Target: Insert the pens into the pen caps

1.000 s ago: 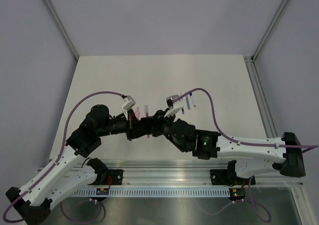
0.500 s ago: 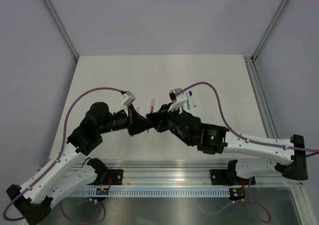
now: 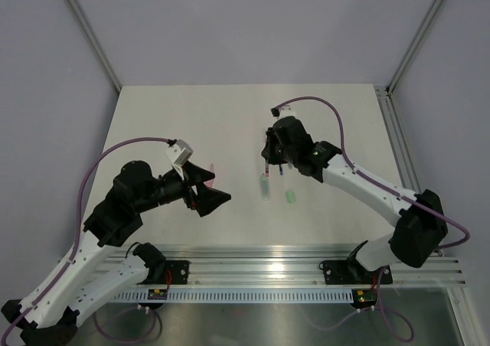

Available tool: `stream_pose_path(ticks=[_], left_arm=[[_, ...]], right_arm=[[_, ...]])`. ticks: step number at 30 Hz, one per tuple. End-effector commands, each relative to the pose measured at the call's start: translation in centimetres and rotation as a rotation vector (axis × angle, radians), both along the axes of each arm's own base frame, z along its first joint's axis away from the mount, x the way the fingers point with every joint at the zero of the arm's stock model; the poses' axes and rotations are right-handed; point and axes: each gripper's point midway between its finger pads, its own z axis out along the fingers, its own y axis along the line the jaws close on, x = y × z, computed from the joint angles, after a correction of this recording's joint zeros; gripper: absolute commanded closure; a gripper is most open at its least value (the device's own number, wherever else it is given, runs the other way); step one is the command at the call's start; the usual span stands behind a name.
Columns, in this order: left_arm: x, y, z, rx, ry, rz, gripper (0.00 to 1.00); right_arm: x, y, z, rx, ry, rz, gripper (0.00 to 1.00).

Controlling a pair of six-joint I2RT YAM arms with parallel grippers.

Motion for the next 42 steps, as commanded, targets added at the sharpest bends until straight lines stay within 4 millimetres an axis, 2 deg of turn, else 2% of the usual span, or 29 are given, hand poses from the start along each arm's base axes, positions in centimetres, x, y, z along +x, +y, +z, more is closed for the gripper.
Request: stream_pose_path(ticks=[1,2,3,5,6,8,9,10,18,26,32,38,42], left_arm=[[1.1,2.5,-1.7,0.072,-0.073,0.132,0.02],[1.3,2.9,-2.2,0.082,-0.077,0.156,0.02],[1.5,3.1,-2.6,0.084,-0.085,0.175,0.02],[1.5,3.5,-2.7,0.1,-0.088,0.19,0.02],[1.5,3.5,-2.5,0.093,-0.093,0.19,0.02],[1.1,3.4,-2.5,0.086,-0.092,0.171,0.01],[1.1,3.4,-2.4,0.083,-0.094,0.168,0.01],[1.1,3.5,-2.4,0.084,-0.096,0.174,0.01],[1.0,3.5,-2.2,0.076,-0.103,0.172,0.01],[1.7,3.7,-3.1,0.107,-0.077,0.201,0.01],[2.3,3.8,-3.5,0.131,-0.061,0.228,0.01],[2.7,4.2,-3.8,0.145,-0.057,0.26,0.01],[2.7,4.2,-4.0,0.149,-0.053,0.259,0.01]], right_arm=[[1.8,-0.3,-4.3,-0.082,0.128,0.078,1.0],[2.2,-0.6,-3.9,-0.081,0.122,0.076,1.0],[2.9,-0.7,-5.9,-0.112,0.164,0.071,1.0],[4.4,-1.3,-6.6,-0.13,0.182,0.054,1.0],[4.9,-1.4,-8.0,-0.148,0.206,0.049,1.0],[6.5,-1.6,-8.1,-0.137,0.207,0.029,1.0],[6.9,-1.7,-9.2,-0.148,0.225,0.022,1.0],[7.5,-1.6,-9.1,-0.142,0.22,0.015,1.0],[9.1,-1.7,-13.5,-0.179,0.296,-0.011,0.96],[10.3,-2.2,-15.1,-0.195,0.308,-0.045,0.92],[10.8,-2.7,-16.7,-0.213,0.333,-0.063,0.85],[10.9,-3.3,-17.0,-0.232,0.324,-0.085,0.76],[11.0,-3.7,-16.2,-0.235,0.308,-0.101,0.71]])
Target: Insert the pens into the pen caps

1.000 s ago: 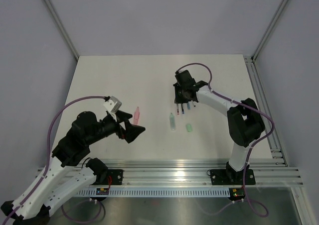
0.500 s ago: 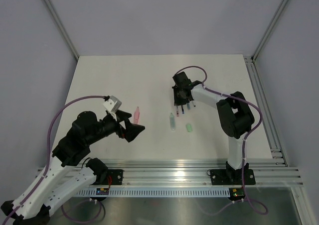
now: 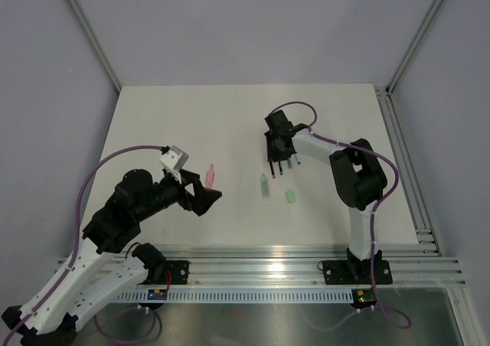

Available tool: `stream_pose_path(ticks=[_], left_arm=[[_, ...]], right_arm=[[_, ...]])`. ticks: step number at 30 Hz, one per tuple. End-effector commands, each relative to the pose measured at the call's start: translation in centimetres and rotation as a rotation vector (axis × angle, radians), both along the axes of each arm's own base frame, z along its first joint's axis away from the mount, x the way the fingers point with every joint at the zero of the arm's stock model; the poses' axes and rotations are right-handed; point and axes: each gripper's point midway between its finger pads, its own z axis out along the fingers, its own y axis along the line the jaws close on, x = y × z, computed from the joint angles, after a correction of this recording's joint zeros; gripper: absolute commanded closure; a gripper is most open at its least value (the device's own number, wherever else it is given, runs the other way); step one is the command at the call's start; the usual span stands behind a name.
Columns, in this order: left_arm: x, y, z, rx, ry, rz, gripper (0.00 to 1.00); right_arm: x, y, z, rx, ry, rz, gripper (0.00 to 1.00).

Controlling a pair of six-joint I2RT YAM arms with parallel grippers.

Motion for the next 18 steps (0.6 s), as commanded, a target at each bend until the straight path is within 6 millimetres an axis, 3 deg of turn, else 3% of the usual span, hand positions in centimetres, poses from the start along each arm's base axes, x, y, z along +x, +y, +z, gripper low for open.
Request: stream_pose_path(ticks=[1,7,10,14,18], left_arm=[[0.7,0.1,0.6,0.003,-0.031,0.023,0.01],[1.0,0.3,0.4,0.011,-0.028,0.041,0.01],[1.2,0.3,0.2,0.016,-0.021,0.049,0.01],[1.7,0.5,0.0,0.026,-0.015,0.07,0.01],[2.1,0.8,-0.3,0.033,-0.007,0.103,0.01]], right_arm=[[1.7,-0.1,2.5,0.013,-0.084,-0.018,0.7],[1.4,0.2,5.5,0.071,-0.135,-0.014,0.67],[0.7,0.0,9.4,0.131,-0.203,-0.019,0.66],[-2.8,0.4,11.0,0.17,-0.212,0.007,0.62],[-6.7,1.6,9.6,0.137,-0.192,0.032,0.49]])
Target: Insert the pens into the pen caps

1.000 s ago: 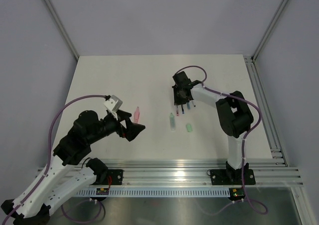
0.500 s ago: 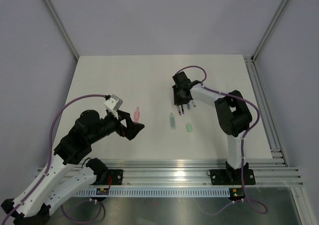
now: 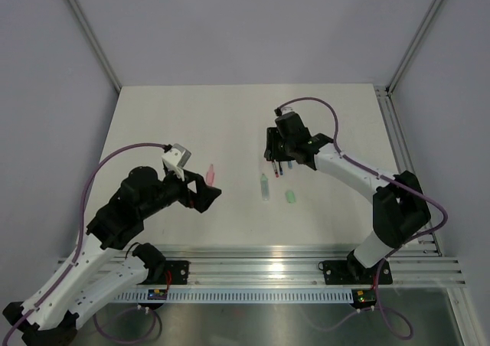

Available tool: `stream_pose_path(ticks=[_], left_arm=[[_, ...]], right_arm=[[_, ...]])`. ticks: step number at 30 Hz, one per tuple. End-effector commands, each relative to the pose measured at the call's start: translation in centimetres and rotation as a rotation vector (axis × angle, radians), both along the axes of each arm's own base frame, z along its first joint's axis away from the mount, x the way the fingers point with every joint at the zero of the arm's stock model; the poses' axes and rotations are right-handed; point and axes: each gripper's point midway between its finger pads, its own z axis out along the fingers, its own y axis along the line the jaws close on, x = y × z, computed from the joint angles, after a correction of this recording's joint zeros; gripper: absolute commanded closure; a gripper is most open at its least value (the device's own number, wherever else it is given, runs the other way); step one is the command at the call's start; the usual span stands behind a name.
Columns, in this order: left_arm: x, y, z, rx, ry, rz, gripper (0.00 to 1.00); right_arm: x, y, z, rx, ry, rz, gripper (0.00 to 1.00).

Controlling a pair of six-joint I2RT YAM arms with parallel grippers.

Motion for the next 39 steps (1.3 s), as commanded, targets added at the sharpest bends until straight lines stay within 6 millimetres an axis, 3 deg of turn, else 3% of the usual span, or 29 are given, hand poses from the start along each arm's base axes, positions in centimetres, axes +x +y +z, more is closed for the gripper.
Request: stream_pose_path(ticks=[1,2,5,8,9,11,12,15,18,22,24,27,30,32,33,36,39], left_arm=[[1.2,0.3,1.0,-0.013,-0.042,0.05,0.01],[1.3,0.3,1.1,-0.015,-0.044,0.055,0.01],[1.8,-0.3,1.4,-0.031,-0.024,0.057,0.01],[2.2,-1.2,3.3,-0.096,-0.004,0.06,0.01],[2.3,-1.4,5.1,-0.131,-0.022,0.061,0.01],[2.6,-2.0,6.5,-0.152,-0.019,0.053,0.01],[2.6,-2.3,8.4,-0.182,-0.041,0.043,0.01],[3.1,-3.4,10.2,-0.215,-0.046,0.013,0.01],[4.3,-4.1,9.7,-0.215,-0.041,0.027,0.01],[5.9,-4.1,5.0,-0.158,0.003,0.082,0.01],[6.0,-3.9,3.6,-0.12,0.032,0.094,0.01],[5.9,-4.4,3.3,-0.123,0.043,0.071,0.01],[5.7,-5.0,3.1,-0.13,0.062,0.04,0.01],[5.4,-5.3,3.0,-0.136,0.072,0.015,0.04],[5.3,-5.4,3.1,-0.138,0.072,0.009,0.06],[5.0,-5.6,3.3,-0.146,0.068,-0.013,0.19],[4.4,-6.1,3.8,-0.177,0.064,-0.052,0.37]], right_arm=[[-3.1,1.3,-1.4,-0.033,0.011,0.006,0.48],[-4.2,1.8,-2.2,-0.047,0.025,0.019,0.45],[-4.9,2.7,-3.8,-0.057,0.059,0.021,0.45],[-5.0,2.8,-5.8,-0.104,0.094,0.014,0.45],[-4.7,2.6,-6.2,-0.124,0.092,0.002,0.45],[-4.4,2.2,-7.3,-0.159,0.104,-0.015,0.46],[-4.4,2.2,-7.6,-0.168,0.104,-0.022,0.47],[-4.1,2.4,-8.7,-0.181,0.124,-0.022,0.5],[-4.3,3.3,-9.7,-0.164,0.144,-0.008,0.53],[-4.7,3.4,-11.8,-0.189,0.171,-0.02,0.61],[-4.6,3.6,-12.2,-0.182,0.174,-0.024,0.63],[-4.4,3.7,-12.3,-0.18,0.16,-0.041,0.76],[-3.7,3.6,-10.4,-0.156,0.111,-0.067,0.84],[-3.3,3.8,-7.2,-0.112,0.055,-0.072,0.85],[-3.1,3.8,-4.3,-0.071,0.0,-0.08,0.86],[-3.2,3.7,0.2,0.012,-0.076,-0.101,0.87],[-4.7,3.8,7.9,0.197,-0.203,-0.11,0.86]])
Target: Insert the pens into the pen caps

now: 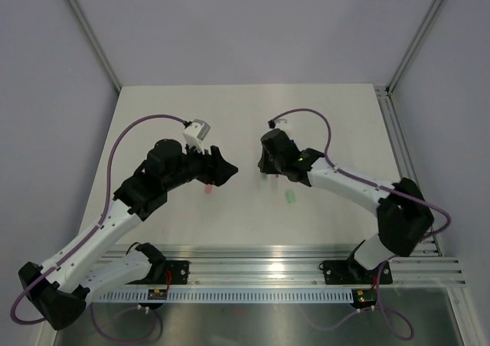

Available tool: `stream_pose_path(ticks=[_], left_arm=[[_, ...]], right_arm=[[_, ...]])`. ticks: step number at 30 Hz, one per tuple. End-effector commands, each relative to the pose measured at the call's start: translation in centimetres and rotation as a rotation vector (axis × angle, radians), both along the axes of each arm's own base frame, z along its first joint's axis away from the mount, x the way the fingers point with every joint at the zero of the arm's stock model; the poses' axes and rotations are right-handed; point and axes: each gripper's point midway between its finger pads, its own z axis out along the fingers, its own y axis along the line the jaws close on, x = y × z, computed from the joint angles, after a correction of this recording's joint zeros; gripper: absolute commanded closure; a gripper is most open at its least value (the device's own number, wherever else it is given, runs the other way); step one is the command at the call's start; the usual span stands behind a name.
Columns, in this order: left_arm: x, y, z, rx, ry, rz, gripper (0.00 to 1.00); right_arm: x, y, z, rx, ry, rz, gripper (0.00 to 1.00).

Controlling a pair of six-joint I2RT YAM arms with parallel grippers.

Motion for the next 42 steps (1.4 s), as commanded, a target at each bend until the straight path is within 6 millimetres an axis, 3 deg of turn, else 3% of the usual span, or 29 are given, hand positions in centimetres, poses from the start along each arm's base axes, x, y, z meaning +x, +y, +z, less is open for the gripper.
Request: stream_pose_path(ticks=[1,3,4,6,12,22,31,42], left_arm=[[-0.6,-1.2,2.5,-0.088,-0.062,-0.075,0.39],[-0.9,-1.6,2.7,-0.101,-0.06,-0.101,0.4],[-1.3,-1.9,2.7,-0.112,-0.054,-0.132,0.39],[-1.9,-2.4,3.3,-0.145,-0.06,-0.168,0.32],[-3.2,-3.1,4.4,-0.201,-0.081,-0.249,0.2],[-3.9,-4.1,4.4,-0.253,-0.051,-0.312,0.21],[-4.1,-4.5,4.2,-0.262,-0.04,-0.343,0.38],[-4.3,-4.8,4.0,-0.266,-0.028,-0.361,0.54]], right_arm=[[-0.7,0.5,10.9,0.231,-0.224,-0.045,0.86],[-1.7,0.0,14.4,0.307,-0.29,-0.066,0.86],[-2.4,0.2,15.3,0.333,-0.302,-0.057,0.86],[-3.7,0.3,17.9,0.413,-0.344,-0.054,0.86],[-5.9,0.5,21.5,0.517,-0.394,-0.04,0.86],[-7.5,3.0,22.4,0.539,-0.406,0.007,0.85],[-8.7,4.9,23.1,0.569,-0.415,0.041,0.85],[-9.6,4.4,23.5,0.583,-0.442,0.043,0.85]])
